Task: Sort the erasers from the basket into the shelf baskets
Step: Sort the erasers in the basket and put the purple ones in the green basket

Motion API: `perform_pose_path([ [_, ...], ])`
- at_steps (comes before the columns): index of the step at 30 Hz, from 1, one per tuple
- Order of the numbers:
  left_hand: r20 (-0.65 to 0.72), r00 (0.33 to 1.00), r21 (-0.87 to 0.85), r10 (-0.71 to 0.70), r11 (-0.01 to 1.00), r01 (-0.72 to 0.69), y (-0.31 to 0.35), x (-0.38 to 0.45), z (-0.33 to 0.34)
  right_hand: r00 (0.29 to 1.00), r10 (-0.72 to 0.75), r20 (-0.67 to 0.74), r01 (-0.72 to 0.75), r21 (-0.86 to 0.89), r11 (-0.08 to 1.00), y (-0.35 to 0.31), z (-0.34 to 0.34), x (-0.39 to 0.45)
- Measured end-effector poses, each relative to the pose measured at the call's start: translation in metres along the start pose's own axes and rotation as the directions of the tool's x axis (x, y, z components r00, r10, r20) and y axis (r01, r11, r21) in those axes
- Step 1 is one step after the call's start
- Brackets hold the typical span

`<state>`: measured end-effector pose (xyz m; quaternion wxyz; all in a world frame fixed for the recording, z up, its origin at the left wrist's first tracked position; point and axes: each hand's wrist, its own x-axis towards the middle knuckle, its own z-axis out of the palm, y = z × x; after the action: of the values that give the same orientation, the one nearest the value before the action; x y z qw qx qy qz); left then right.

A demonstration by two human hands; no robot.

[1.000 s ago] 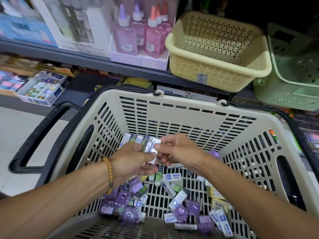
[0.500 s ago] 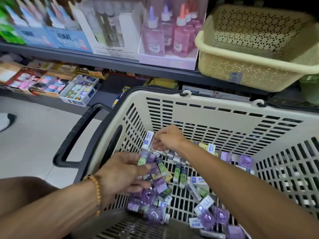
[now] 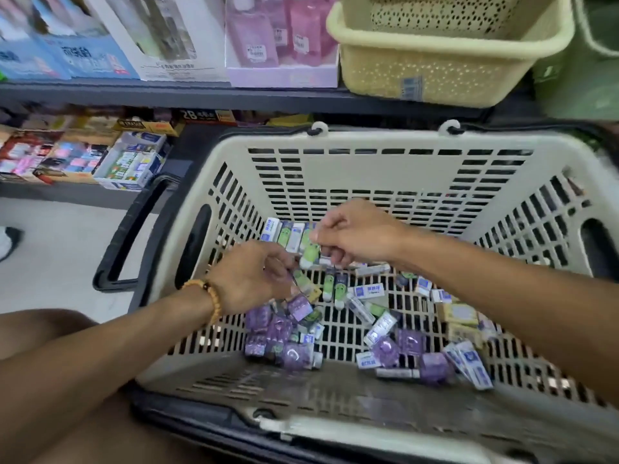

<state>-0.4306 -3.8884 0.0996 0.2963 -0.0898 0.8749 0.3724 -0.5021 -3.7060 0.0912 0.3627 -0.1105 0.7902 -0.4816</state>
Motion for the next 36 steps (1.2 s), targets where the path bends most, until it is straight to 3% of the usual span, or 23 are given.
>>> perform_pose_path([
  [2,0.122,0.989,0.161,0.085,0.981,-0.104,-0.004,0.009,0.006,0.998,-0.017,-0.062,0.013,-0.056,0.998,0.006,-0.015,-0.013],
  [3,0.182,0.975,0.323,0.128,0.929,-0.182,-0.005,0.016,0.011,0.997,-0.027,-0.069,0.022,-0.074,0.997,0.009,-0.018,-0.019],
  [6,0.358,0.916,0.636,0.179,0.672,-0.38,-0.01,0.039,0.029,0.998,-0.055,-0.043,0.048,-0.148,0.988,0.019,-0.019,-0.034],
  [8,0.444,0.877,0.786,0.183,0.39,-0.479,-0.015,0.053,0.04,0.996,-0.078,-0.035,0.069,-0.214,0.974,0.024,-0.019,-0.037],
  [10,0.496,0.845,0.844,0.2,0.117,-0.523,-0.022,0.062,0.047,0.993,-0.107,-0.052,0.092,-0.225,0.97,0.025,-0.023,-0.036],
  [11,0.505,0.838,0.846,0.207,0.074,-0.528,-0.025,0.064,0.048,0.99,-0.123,-0.07,0.104,-0.23,0.968,0.024,-0.025,-0.034],
  [15,0.525,0.827,0.831,0.2,0.089,-0.549,-0.026,0.067,0.055,0.98,-0.152,-0.126,0.124,-0.206,0.971,0.021,-0.035,-0.032],
  [20,0.545,0.834,0.827,0.087,0.106,-0.552,-0.005,0.075,0.063,0.982,-0.137,-0.133,0.108,-0.206,0.973,0.025,-0.037,-0.034],
  [26,0.565,0.825,0.798,0.03,0.234,-0.555,-0.011,0.071,0.066,0.984,-0.12,-0.131,0.085,-0.241,0.967,0.024,-0.034,-0.032],
  [31,0.616,0.787,0.709,0.036,0.411,-0.573,-0.009,0.062,0.072,0.983,-0.114,-0.142,0.075,-0.252,0.965,0.023,-0.034,-0.027],
  [36,0.651,0.745,0.704,-0.143,0.481,-0.523,0.001,0.065,0.074,0.982,-0.125,-0.141,0.089,-0.235,0.968,0.026,-0.036,-0.024],
])
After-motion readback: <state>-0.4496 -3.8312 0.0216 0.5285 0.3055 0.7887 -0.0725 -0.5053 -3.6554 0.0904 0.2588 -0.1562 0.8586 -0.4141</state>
